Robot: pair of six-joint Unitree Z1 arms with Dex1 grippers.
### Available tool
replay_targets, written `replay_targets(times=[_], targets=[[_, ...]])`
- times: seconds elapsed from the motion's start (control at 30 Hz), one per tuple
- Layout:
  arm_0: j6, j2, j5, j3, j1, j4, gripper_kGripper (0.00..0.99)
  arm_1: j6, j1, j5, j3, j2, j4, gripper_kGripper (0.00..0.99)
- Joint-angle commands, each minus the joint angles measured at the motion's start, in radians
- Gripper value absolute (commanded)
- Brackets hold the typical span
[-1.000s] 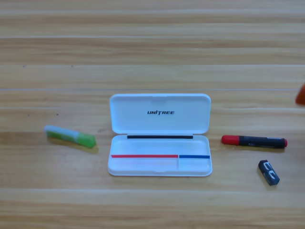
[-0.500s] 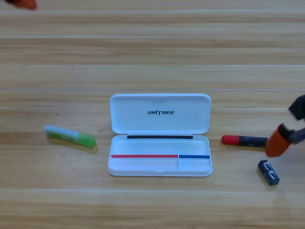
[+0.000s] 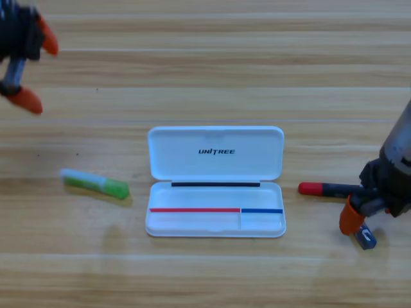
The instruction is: Clean up eraser and pencils
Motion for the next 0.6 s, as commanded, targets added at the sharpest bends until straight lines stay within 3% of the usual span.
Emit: replay_targets(times=[0.03, 0.1, 0.3, 0.43, 0.6], targets=[[0.030, 0.068, -0.029, 0.073, 0.020, 0.005, 0.923, 0.012, -0.024, 0.017, 0.015, 0.085, -0.020, 0.856], [0.028, 0.068, -0.032, 0.087, 0.018, -0.008, 0.923, 0.011, -0.024, 0.018, 0.015, 0.094, -0.022, 0.813], [-0.004, 0.080, -0.037, 0.141, -0.011, -0.080, 0.922, 0.024, -0.024, 0.017, 0.019, 0.111, -0.022, 0.805], [-0.007, 0.127, -0.043, 0.141, -0.031, -0.081, 0.920, 0.020, -0.024, 0.018, 0.019, 0.115, -0.028, 0.568], [-0.015, 0.189, -0.063, 0.116, -0.051, -0.077, 0.922, 0.011, -0.024, 0.032, 0.023, 0.115, -0.034, 0.133]])
